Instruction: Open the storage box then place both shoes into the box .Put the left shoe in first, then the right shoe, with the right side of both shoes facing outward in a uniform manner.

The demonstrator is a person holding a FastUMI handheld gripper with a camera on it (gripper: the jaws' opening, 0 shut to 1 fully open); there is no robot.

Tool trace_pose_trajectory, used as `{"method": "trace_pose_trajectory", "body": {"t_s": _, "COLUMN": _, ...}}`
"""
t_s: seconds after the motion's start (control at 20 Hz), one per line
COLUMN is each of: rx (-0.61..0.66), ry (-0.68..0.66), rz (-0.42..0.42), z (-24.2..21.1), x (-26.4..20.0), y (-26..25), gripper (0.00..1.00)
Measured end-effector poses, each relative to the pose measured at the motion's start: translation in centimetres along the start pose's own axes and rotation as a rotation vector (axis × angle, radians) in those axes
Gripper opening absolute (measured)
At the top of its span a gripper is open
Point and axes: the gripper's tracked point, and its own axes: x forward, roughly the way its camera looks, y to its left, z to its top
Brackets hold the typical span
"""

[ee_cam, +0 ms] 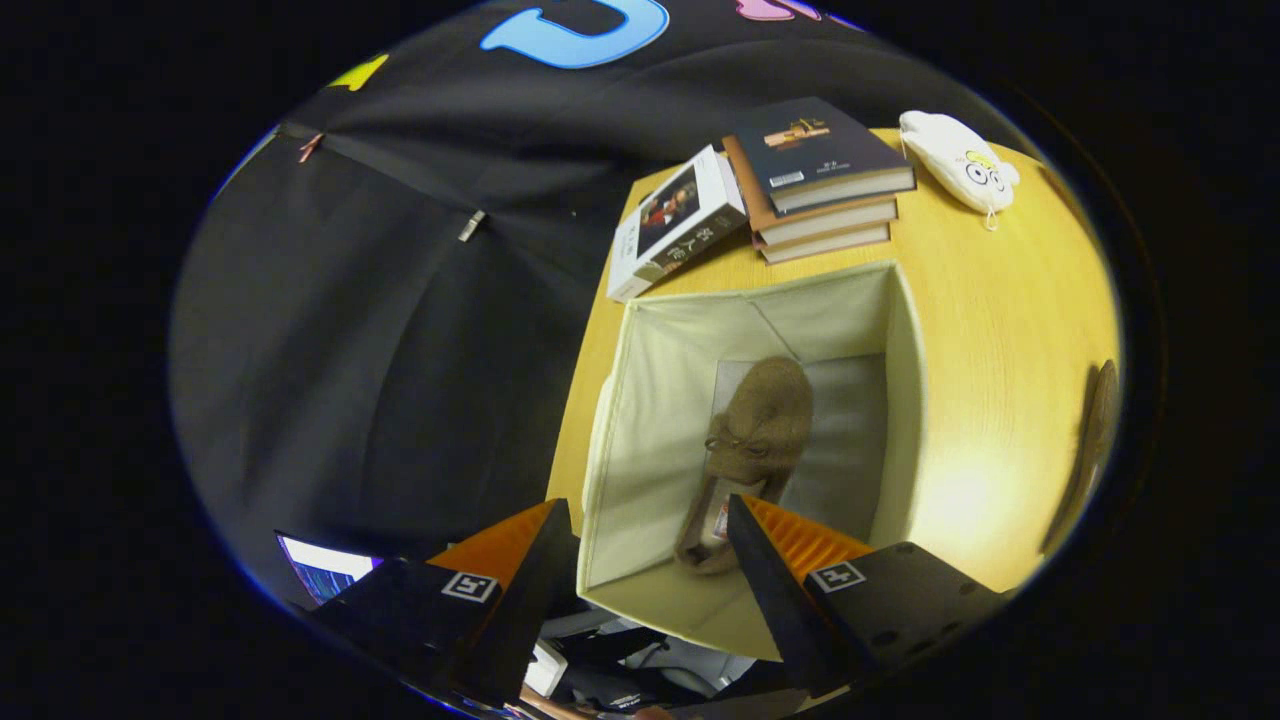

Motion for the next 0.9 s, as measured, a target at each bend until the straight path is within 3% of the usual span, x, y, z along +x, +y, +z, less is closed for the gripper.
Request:
{"method": "trace_pose_trajectory", "body": {"t_s": 0.2, "rx": -0.11, "ry": -0.176, "rz": -0.044, "z": 3.2, "x": -7.2, "y": -3.5, "gripper": 0.96}}
{"method": "trace_pose_trajectory", "body": {"t_s": 0.5, "rx": -0.259, "ry": -0.406, "rz": -0.351, "z": 5.8, "x": -17.8, "y": -17.5, "gripper": 0.97}}
{"method": "trace_pose_trajectory", "body": {"t_s": 0.7, "rx": -0.251, "ry": -0.365, "rz": -0.608, "z": 2.2, "x": -22.0, "y": -29.9, "gripper": 0.97}}
{"method": "trace_pose_trajectory", "body": {"t_s": 0.9, "rx": -0.238, "ry": -0.249, "rz": -0.745, "z": -3.3, "x": -22.7, "y": -39.1, "gripper": 0.97}}
